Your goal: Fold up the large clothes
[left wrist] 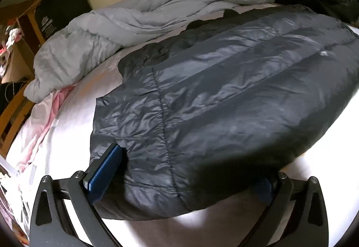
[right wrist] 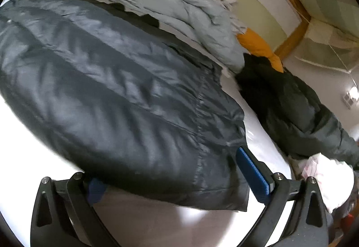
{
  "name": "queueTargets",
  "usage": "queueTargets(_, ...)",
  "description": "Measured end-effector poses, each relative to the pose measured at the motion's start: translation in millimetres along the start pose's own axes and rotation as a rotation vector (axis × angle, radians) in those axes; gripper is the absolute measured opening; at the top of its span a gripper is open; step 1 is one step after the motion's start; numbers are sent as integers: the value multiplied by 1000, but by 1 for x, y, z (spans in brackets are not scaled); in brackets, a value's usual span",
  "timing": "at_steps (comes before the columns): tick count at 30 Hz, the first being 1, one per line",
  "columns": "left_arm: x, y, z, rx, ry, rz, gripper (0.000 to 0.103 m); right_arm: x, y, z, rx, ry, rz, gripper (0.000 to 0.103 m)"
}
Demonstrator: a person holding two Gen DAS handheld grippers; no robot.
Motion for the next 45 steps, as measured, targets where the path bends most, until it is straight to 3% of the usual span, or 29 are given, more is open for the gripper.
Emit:
queueTargets(7, 5, 0, -3, 2, 10, 17, 103, -9, -3, -5, 15, -9, -37, 102)
queueTargets(8, 6, 0, -2, -3, 16, 22, 100, -9, -3, -5, 14, -12, -36, 101)
queueTargets(9, 7, 0, -1, -9, 24, 28, 96, -9, -4, -5, 12, -25, -34, 89)
queueTargets(10, 9, 0, -1, -14, 30, 32, 83, -8, -4, -5, 16, -41, -32, 70)
queueTargets(11, 10, 1, 0, -17, 29, 36, 71, -8, -4, -5, 28, -68, -28, 62)
queueTargets(12, 12, 1, 1, -22, 27, 40, 66, -6, -4, -5, 35, -80, -26, 52)
queueTargets(14, 14, 2, 6, -38, 20, 50, 39, -4, -5, -4, 24, -62, -18, 40)
queueTargets(17, 17, 2, 14, -59, 22, 54, 24, -8, -6, 3, -4, -80, -38, 29)
queueTargets(19, 19, 5, 20, -61, 29, 63, 22, -14, -7, 11, -15, -109, -74, 26)
queueTargets(27, 29, 25, 68, -76, 87, 101, 21, -28, 12, 65, -26, -194, -139, 25)
queueTargets(32, 24, 46, 89, -78, 66, 84, 38, -31, 33, 92, -36, -198, -132, 27)
queueTargets(35, 24, 48, 93, -93, 24, 73, 50, -31, 36, 97, -50, -168, -132, 41)
queueTargets(37, 27, 47, 93, -101, 24, 88, 52, -33, 34, 98, -66, -139, -146, 54)
queueTargets(43, 32, 46, 90, -102, 17, 110, 61, -43, 34, 97, -83, -119, -181, 71)
queueTargets(45, 32, 46, 90, -102, 15, 111, 62, -44, 34, 96, -85, -115, -180, 72)
Point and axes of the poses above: each gripper's, at about its wrist camera, not at the fingertips, and z roughly against the way its jaws point, x to its left, y to its underside, the point moved 1 cm from there along -z, roughly the way its jaws point, and after that the axes turned 13 degrees about -z, right-handed, at the moved point
